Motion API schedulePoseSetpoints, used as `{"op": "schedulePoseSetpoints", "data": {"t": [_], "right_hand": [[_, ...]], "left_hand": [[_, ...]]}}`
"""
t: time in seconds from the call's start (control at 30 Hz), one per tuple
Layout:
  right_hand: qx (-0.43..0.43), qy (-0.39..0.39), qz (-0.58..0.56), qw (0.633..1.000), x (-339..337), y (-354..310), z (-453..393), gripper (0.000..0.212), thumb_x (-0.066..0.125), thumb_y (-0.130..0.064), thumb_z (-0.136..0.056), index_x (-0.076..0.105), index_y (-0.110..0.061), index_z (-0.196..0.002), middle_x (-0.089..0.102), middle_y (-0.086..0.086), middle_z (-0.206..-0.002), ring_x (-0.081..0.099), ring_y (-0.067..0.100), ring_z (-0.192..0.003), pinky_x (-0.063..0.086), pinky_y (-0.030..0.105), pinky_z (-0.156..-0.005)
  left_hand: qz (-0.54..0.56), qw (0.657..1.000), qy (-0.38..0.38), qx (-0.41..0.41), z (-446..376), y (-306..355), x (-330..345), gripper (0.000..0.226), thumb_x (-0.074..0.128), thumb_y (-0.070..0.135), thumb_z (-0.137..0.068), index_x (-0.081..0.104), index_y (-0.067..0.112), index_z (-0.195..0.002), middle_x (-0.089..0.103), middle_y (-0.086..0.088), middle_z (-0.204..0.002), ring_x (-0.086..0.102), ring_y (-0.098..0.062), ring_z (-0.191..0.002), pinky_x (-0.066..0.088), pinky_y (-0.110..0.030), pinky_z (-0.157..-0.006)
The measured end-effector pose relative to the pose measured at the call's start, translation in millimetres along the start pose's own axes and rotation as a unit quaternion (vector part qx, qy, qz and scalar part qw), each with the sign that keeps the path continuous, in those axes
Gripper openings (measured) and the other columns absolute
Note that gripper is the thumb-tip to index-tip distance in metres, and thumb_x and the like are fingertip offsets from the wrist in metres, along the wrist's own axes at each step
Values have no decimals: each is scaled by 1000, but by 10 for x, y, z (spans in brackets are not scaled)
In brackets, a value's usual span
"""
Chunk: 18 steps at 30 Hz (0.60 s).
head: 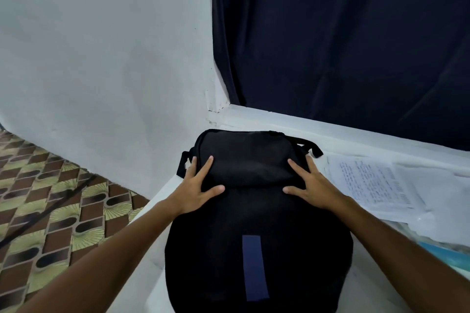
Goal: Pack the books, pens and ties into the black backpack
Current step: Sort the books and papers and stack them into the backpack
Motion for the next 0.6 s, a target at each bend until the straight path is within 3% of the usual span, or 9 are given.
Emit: {"op": "schedulePoseSetpoints", "data": {"t": [0.13,0.23,0.33,0.4,0.5,0.6], "right_hand": [[46,-11,-2,999,-148,122,8,91,60,-66,-81,6,-46,-151,-22,3,-160,15,36,-147,26,49,-116],[54,-8,-14,998,-269,70,86,92,60,-65,-81,6,-44,-152,-21,3,-161,13,34,-148,24,49,-117],[57,31,-63,996,-425,-3,394,88,58,-65,-83,8,-43,-153,-13,2,-162,20,29,-147,25,44,-117],[62,71,-91,991,-557,43,704,82,57,-61,-86,15,-40,-153,-2,1,-163,20,24,-147,24,38,-116],[103,145,-103,979,-860,335,1355,71,61,-52,-89,32,-29,-150,22,4,-159,29,20,-143,26,28,-110],[189,206,-104,954,-1189,787,2122,56,65,-42,-89,52,-18,-137,48,2,-140,49,23,-127,38,29,-103]], "left_hand": [[-34,998,-54,-5,-255,227,-38,132,35,106,-40,7,45,-153,-12,-9,-164,-12,-27,-151,8,-46,-123],[-132,991,-6,-19,-371,479,-99,110,41,93,-64,21,34,-154,-4,-9,-165,-9,-33,-150,7,-56,-121],[-244,962,105,71,-330,902,-5,88,50,76,-81,30,27,-152,8,-10,-163,4,-33,-149,11,-53,-118],[-176,964,118,160,-231,1210,176,81,62,67,-80,43,23,-145,29,-8,-155,24,-28,-143,25,-47,-116],[10,969,18,247,-16,1732,655,56,77,47,-77,61,22,-124,62,1,-118,61,-13,-103,53,-31,-91],[126,957,-163,206,295,2161,1329,30,82,25,-78,64,27,-102,67,-7,-98,62,-14,-75,54,-27,-75]]}}
Point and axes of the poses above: each hand's wrist, its own z-axis away from the middle knuckle, its own x-axis out of the palm, y = z × x, the point moved 2 cm from there along -z, towards the middle knuckle
